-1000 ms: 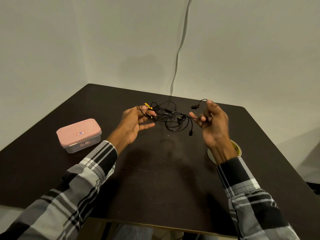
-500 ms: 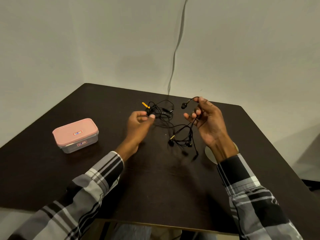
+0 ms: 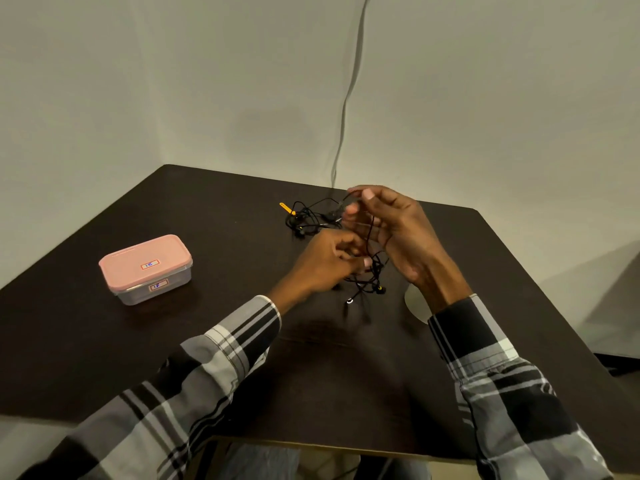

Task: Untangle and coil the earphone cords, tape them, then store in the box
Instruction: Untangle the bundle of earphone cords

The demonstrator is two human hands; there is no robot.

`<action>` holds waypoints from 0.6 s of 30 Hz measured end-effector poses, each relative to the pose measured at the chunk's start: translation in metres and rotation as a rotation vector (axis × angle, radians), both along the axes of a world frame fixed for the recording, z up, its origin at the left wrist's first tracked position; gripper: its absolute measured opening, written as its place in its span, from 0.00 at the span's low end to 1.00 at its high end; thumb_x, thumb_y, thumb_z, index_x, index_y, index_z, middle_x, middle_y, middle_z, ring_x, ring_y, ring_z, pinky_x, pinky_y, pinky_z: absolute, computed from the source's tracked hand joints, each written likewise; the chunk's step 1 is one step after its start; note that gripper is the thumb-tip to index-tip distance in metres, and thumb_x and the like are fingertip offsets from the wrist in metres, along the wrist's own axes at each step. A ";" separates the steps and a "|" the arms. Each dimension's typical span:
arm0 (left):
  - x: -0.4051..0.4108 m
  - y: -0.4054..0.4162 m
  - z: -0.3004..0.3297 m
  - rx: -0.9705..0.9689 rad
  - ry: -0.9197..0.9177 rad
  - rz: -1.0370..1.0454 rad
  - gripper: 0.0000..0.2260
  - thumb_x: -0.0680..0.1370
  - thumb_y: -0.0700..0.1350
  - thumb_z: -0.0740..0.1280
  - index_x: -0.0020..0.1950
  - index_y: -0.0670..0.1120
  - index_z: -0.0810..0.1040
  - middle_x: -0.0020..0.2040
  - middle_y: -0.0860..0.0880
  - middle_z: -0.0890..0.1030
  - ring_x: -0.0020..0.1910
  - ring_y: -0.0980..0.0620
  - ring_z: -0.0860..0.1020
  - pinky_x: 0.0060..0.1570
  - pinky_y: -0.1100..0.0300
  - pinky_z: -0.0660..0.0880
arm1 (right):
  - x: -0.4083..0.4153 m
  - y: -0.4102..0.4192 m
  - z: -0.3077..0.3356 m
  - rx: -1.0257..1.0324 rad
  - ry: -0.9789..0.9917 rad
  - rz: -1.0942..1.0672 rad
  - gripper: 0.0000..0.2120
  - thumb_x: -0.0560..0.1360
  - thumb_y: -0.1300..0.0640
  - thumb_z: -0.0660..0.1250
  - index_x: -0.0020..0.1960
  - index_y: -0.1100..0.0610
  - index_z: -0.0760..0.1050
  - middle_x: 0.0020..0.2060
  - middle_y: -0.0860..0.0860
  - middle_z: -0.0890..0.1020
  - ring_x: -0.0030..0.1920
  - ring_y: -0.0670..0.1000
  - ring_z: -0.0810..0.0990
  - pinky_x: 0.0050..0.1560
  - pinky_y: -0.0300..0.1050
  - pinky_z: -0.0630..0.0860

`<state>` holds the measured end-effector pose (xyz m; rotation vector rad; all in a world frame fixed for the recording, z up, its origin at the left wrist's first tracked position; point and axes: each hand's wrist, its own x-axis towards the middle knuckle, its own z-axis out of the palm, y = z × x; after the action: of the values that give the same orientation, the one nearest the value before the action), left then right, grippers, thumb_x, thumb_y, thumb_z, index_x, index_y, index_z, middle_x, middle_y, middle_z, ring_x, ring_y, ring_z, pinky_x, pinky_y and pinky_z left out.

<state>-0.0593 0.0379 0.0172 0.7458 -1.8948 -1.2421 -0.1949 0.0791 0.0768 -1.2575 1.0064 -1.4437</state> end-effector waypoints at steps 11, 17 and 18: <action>0.022 -0.004 0.015 0.373 0.369 0.044 0.12 0.76 0.34 0.71 0.58 0.40 0.77 0.39 0.47 0.83 0.36 0.53 0.81 0.44 0.56 0.81 | -0.021 0.011 -0.012 0.064 0.482 -0.121 0.08 0.76 0.59 0.72 0.55 0.57 0.83 0.45 0.53 0.87 0.45 0.45 0.82 0.47 0.39 0.78; 0.023 -0.005 0.020 0.507 0.308 0.077 0.13 0.76 0.44 0.73 0.58 0.43 0.78 0.38 0.49 0.84 0.30 0.55 0.74 0.35 0.61 0.76 | -0.014 0.007 -0.005 0.042 0.407 -0.173 0.02 0.77 0.63 0.70 0.47 0.62 0.81 0.37 0.55 0.83 0.38 0.48 0.81 0.46 0.45 0.81; 0.024 -0.005 0.019 0.501 0.247 0.062 0.13 0.75 0.48 0.73 0.56 0.43 0.79 0.37 0.50 0.83 0.29 0.56 0.72 0.33 0.63 0.74 | -0.012 0.007 -0.002 0.042 0.381 -0.171 0.03 0.78 0.63 0.68 0.47 0.61 0.79 0.35 0.54 0.82 0.35 0.48 0.81 0.44 0.45 0.82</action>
<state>-0.0355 0.0327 0.0366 0.8501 -1.3631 -1.7093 -0.2070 0.0857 0.0744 -1.4783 1.4205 -1.3262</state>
